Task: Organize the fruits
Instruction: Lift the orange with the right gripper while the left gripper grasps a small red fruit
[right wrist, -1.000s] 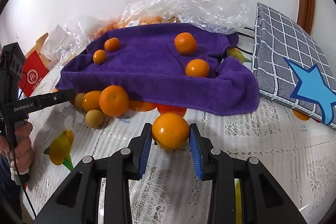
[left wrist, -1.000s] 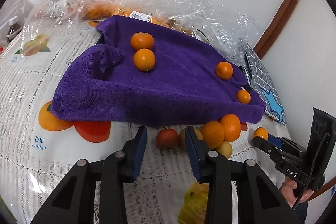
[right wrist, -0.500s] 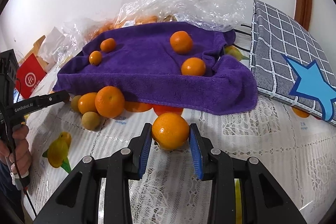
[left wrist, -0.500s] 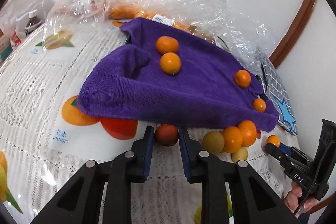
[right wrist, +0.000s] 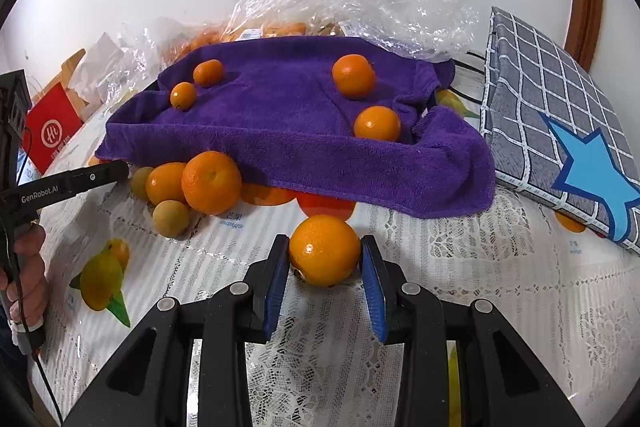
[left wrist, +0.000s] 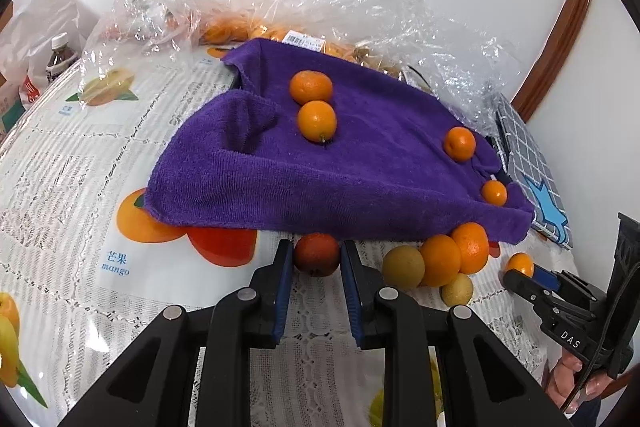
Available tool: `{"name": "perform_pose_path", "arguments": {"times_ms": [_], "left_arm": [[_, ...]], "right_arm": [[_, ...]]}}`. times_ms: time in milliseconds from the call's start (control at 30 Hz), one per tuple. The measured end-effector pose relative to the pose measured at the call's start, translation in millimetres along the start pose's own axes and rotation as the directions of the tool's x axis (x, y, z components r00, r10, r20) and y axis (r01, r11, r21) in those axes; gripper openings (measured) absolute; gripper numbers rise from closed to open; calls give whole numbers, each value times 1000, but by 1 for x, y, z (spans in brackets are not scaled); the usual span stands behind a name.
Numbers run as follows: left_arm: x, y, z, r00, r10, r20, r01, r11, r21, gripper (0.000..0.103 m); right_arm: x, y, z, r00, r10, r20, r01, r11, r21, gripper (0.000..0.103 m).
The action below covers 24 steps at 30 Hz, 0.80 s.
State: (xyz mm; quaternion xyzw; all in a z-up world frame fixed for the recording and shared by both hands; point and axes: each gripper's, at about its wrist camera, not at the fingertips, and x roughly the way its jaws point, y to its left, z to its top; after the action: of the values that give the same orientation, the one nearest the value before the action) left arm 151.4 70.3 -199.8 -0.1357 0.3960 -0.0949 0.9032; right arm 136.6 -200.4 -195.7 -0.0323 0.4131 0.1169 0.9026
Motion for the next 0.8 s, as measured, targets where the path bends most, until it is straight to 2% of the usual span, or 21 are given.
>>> {"name": "perform_pose_path", "arguments": {"times_ms": [400,633,800], "left_arm": [[-24,2,3,992,-20,124,21,1000,-3,23],[-37,10,7,984,-35,173,43,998,-44,23],[-42,9,19,981,-13,193,22,999,-45,23]], "right_arm": [[-9,-2,-2,999,20,50,-21,1000,17,35],[-20,-8,3,992,79,98,-84,995,46,35],[-30,-13,20,989,50,136,-58,997,59,35]]}}
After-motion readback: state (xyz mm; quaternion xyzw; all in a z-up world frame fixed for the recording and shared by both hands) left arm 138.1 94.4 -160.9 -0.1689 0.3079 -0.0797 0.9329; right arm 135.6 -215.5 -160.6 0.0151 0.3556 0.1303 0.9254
